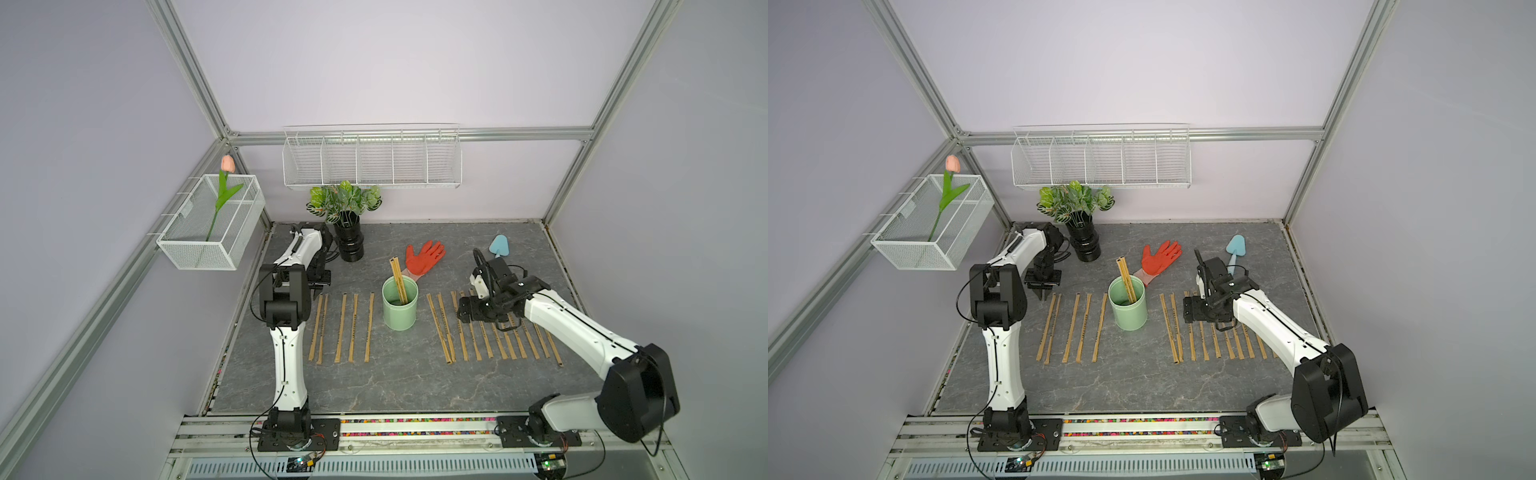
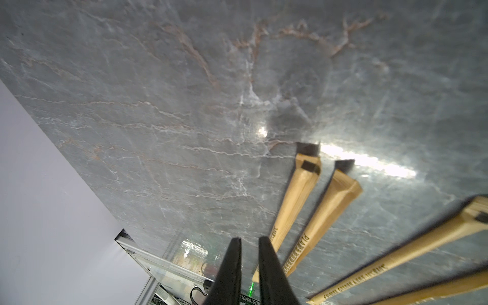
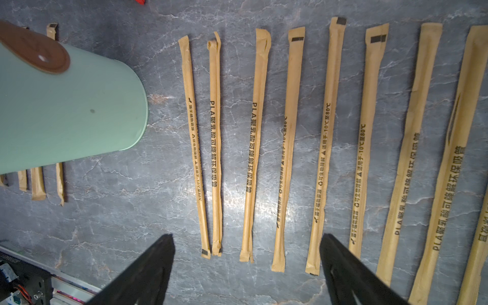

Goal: Take the straws out of the storage container
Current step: Place the straw at the center of the board, then pick up the straw from the container.

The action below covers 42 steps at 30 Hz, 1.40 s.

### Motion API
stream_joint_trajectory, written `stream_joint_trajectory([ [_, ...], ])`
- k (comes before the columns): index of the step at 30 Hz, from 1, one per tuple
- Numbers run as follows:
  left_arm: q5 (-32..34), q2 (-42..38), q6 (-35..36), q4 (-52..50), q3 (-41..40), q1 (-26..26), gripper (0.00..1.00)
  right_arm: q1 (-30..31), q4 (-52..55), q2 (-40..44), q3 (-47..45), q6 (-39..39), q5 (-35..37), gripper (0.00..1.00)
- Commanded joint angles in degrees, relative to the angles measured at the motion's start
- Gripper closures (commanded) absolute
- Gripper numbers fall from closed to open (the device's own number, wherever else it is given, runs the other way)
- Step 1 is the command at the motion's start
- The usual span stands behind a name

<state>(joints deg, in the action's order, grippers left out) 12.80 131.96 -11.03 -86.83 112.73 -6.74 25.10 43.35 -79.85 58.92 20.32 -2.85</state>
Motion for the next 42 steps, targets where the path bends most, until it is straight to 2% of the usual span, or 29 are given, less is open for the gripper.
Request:
stream_joint_trajectory([
  [1,0.1,0.8,0.5,0.2,1.3,0.4,0.83,-0.4,-0.2,-0.8,0.9,-0.7,-0.4,0.11],
  [6,0.5,-2.8,-0.5,0.4,1.3,0.2,0.83,-0.4,-0.4,-0.8,1.0,-0.3,-0.8,0.11],
  [12,-2.4,-14.1,-2.1,3.2,-0.5,-3.0,0.82,-0.4,-0.2,1.2,0.7,0.7,-0.3,0.11],
  [17,-8.9,-26.2,-3.2,12.1,-5.6,-9.2,0.81,-0.4,0.7,5.2,0.5,1.3,0.8,0.11],
  [21,-20.4,-35.6,-5.9,23.1,-12.3,-13.4,0.8,-0.5,2.1,7.6,0.8,1.5,1.6,0.11],
  [24,-24.8,-39.6,-9.0,29.8,-17.1,-15.9,0.78,-0.5,2.9,8.9,0.9,1.8,1.9,0.11],
  [34,-29.8,-38.9,-10.4,38.7,-22.9,-20.9,0.76,-0.7,4.0,11.4,0.0,2.3,1.8,0.11],
  [42,-30.3,-36.0,-10.6,39.3,-22.1,-21.9,0.76,-0.7,3.9,11.7,-1.0,2.4,1.7,0.11],
])
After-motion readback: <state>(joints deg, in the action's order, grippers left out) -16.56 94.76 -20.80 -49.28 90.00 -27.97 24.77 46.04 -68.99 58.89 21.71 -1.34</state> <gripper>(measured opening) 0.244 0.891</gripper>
